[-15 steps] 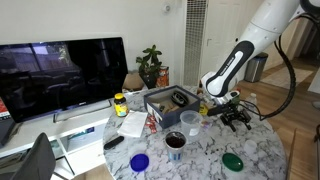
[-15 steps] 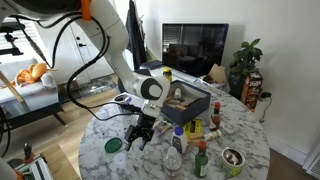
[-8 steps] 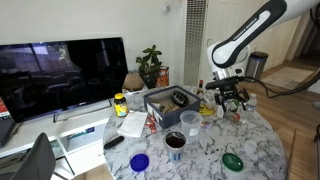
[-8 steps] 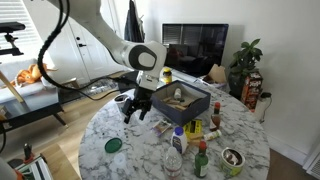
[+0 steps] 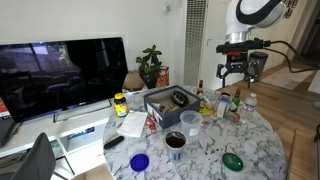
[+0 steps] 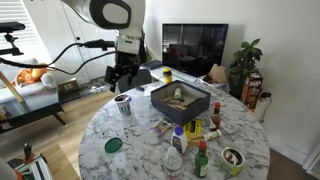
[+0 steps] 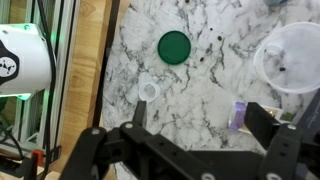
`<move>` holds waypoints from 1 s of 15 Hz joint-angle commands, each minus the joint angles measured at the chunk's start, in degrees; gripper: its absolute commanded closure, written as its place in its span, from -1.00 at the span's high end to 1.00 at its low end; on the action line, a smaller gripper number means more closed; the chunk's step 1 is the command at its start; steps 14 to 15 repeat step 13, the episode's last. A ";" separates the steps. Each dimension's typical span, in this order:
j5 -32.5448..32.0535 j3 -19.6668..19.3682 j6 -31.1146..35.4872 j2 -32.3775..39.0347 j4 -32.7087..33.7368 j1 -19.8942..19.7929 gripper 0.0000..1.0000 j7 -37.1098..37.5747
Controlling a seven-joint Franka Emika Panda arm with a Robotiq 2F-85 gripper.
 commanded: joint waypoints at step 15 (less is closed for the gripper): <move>1.04 6.42 -0.47 -14.30 -4.10 -1.68 1.00 -5.47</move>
